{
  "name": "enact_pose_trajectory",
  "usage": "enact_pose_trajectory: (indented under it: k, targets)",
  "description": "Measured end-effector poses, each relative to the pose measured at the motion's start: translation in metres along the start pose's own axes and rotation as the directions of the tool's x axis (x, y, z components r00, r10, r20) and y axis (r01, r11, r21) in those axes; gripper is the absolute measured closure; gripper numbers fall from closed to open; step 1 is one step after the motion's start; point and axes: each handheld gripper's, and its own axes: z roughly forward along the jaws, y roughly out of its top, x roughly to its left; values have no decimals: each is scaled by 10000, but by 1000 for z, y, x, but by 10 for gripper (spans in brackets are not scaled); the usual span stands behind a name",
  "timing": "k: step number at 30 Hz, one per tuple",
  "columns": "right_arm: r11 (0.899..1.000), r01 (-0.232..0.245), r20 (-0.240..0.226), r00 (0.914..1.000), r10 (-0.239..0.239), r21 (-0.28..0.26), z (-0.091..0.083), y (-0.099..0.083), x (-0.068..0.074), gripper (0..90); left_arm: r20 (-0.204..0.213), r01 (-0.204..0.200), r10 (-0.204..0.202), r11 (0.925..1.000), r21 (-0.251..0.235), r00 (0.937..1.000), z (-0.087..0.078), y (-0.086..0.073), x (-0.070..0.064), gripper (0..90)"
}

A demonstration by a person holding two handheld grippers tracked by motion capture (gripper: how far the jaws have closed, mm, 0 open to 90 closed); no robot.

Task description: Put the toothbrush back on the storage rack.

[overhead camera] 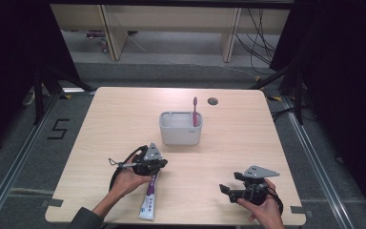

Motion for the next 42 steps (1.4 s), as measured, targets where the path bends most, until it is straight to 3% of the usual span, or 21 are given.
enact_pose_trajectory:
  k: [7,15,16,18,19,25,30,34,42]
  targets:
    - [9999,40,2,10000,-40,99,0,0,0,233,8,-69,68,9993,368,10000,4,-1,7,891]
    - [10000,40,-26,10000,-40,89,0,0,1,233,48,113,-115,9992,385,9999,-3,-8,17,892]
    - [9999,-88,-79,9999,89,123,0,0,2,233,31,164,-166,9991,389,9999,-5,-11,18,891]
    - [9999,158,19,9999,-158,46,0,0,1,233,-6,261,-261,9988,405,9997,-8,-15,21,891]
    - [9999,-83,-55,9999,84,111,0,0,2,233,-9,342,-342,9986,415,9994,-10,-18,23,891]
    - [9997,-135,-85,9999,136,198,1,0,3,234,-130,601,-594,9965,585,9981,-22,-38,30,891]
    - [9999,-93,-48,9999,94,84,1,0,4,235,-114,884,-879,9942,614,9961,-36,-53,26,890]
    - [10000,13,-133,9999,-12,54,2,0,2,235,26,784,-788,9943,729,9969,-47,-63,20,888]
    - [9999,71,-55,10000,-70,132,1,0,4,238,131,961,-978,9909,946,9951,-58,-77,6,874]
